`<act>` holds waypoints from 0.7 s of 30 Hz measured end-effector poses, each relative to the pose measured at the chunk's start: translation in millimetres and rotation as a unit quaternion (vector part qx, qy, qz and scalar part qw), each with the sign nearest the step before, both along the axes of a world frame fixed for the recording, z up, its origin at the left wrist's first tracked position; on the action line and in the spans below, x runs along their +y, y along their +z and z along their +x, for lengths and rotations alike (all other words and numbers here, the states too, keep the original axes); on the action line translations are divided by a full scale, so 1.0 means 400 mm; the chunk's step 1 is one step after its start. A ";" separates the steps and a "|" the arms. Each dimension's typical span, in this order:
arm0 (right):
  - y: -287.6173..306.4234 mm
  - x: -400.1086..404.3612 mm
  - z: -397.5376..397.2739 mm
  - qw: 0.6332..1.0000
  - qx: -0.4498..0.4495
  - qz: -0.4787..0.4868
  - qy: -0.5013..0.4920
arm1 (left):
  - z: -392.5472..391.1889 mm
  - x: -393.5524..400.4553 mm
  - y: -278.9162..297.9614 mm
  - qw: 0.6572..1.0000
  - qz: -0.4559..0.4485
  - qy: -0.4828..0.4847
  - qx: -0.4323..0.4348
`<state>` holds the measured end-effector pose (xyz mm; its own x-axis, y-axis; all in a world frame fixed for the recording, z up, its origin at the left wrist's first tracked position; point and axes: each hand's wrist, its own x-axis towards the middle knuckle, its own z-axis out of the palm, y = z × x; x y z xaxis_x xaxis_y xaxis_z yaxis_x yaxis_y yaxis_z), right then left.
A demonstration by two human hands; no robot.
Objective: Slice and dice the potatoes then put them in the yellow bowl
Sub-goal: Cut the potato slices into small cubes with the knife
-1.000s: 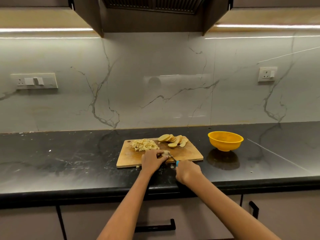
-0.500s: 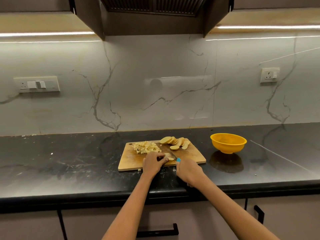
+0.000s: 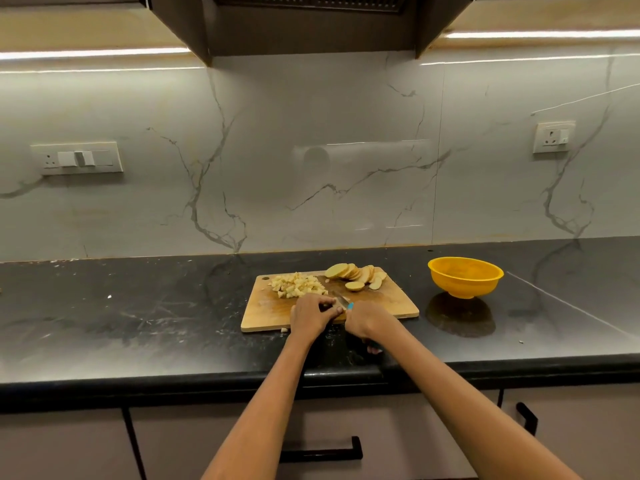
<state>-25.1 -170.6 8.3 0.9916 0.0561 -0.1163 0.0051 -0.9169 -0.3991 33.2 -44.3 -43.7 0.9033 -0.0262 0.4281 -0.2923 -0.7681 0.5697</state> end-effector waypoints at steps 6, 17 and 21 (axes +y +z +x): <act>-0.008 -0.016 -0.099 0.992 -0.061 -0.107 0.010 | -0.003 -0.001 -0.004 1.000 0.001 0.015 0.000; -0.042 -0.048 -0.098 0.990 -0.139 -0.017 -0.029 | -0.017 -0.004 -0.005 0.996 -0.079 0.025 -0.028; -0.050 -0.030 -0.042 0.995 -0.094 -0.023 0.015 | -0.018 -0.004 -0.003 0.996 -0.077 0.021 -0.030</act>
<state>-41.9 -182.8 -11.5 0.9939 0.0857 0.0689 0.1044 -0.9321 -0.3468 26.1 -45.7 -45.1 0.8745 0.0815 0.4782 -0.2992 -0.6853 0.6639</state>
